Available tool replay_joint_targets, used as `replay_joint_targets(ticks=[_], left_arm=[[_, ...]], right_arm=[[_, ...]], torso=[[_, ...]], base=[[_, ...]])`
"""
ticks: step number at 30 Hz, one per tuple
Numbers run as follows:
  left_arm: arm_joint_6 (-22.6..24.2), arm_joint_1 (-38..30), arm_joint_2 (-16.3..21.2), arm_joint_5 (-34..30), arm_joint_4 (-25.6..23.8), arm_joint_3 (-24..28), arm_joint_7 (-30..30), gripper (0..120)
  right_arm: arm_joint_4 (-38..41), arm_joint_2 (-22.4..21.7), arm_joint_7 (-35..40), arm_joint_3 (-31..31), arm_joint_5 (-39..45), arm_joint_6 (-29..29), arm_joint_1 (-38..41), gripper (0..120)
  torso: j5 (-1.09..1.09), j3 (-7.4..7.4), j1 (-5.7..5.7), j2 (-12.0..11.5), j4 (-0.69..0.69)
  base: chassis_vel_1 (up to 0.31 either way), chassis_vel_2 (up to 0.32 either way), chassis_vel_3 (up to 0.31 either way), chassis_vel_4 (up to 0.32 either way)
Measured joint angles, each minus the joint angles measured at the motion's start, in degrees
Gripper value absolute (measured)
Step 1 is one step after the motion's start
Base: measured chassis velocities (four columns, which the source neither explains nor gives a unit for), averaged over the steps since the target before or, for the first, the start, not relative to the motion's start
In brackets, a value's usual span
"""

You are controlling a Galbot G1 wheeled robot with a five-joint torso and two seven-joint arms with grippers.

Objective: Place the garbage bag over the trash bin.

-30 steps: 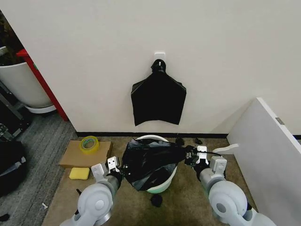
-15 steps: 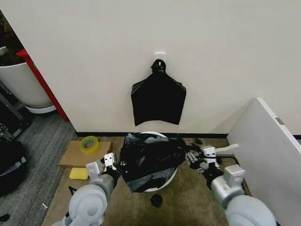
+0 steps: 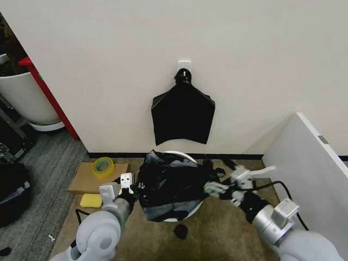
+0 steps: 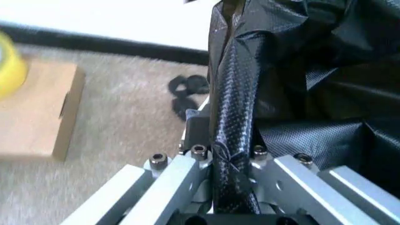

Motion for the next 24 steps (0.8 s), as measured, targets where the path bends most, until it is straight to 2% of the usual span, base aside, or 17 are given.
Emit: replay_joint_targets(ticks=[5,9,14,16,17,18,20,22,24], left_arm=[[0.0,0.0,2.0,5.3,-0.5,1.5,4.7,2],[-0.1,-0.6,2.9,6.4,-0.6,2.5,5.8,2],[-0.1,-1.1,3.8,5.9,-0.5,2.6,6.2,2],[-0.1,-1.1,3.8,5.9,-0.5,2.6,6.2,2],[-0.1,-1.1,3.7,5.9,-0.6,2.4,6.2,2],[-0.2,-1.0,3.7,5.9,-0.7,2.3,6.2,2],[-0.2,-0.8,3.5,5.6,-1.1,2.3,6.2,2],[-0.2,-0.7,3.4,5.5,-1.2,2.4,6.1,2],[-0.2,-0.5,3.4,5.4,-1.2,2.4,6.1,2]], right_arm=[[-1.8,-2.7,-4.7,-2.6,-2.0,-0.2,4.3,100],[-3.2,-3.0,-4.9,-3.6,-3.4,-0.9,4.9,92],[-5.0,-2.7,-4.7,-4.2,-3.0,-2.8,5.8,70],[-5.1,-2.6,-4.7,-4.1,-2.9,-2.8,5.9,70],[-5.9,-2.8,-4.8,-3.8,-2.8,-2.7,6.0,61],[-6.0,-2.8,-4.8,-3.7,-2.8,-2.7,6.0,59],[-6.6,-3.1,-4.8,-3.8,-3.6,-1.4,6.0,49],[-6.8,-3.1,-4.8,-3.8,-4.2,-0.7,6.0,45],[-7.1,-2.9,-4.5,-4.0,-5.5,1.4,5.8,36]], torso=[[0.00,0.00,0.00,0.0,-0.01],[-0.01,0.00,0.00,0.0,-0.03],[-0.01,0.00,0.00,0.0,-0.03],[-0.01,0.00,0.00,0.0,-0.03],[0.00,0.01,0.00,0.0,-0.02],[0.00,0.01,0.00,0.0,-0.02],[-0.01,0.00,0.00,0.0,-0.03],[-0.01,0.00,0.00,0.0,-0.02],[-0.01,0.00,0.00,0.0,-0.02]], base=[[0.000,0.000,0.000,0.000],[0.000,0.000,0.000,0.000],[0.000,0.000,0.000,0.000],[0.000,0.000,0.000,0.000],[0.000,0.000,0.000,0.000],[0.000,0.000,0.000,0.000],[0.000,0.000,0.000,0.000],[0.000,0.000,0.000,0.000],[0.000,0.000,0.000,0.000]])
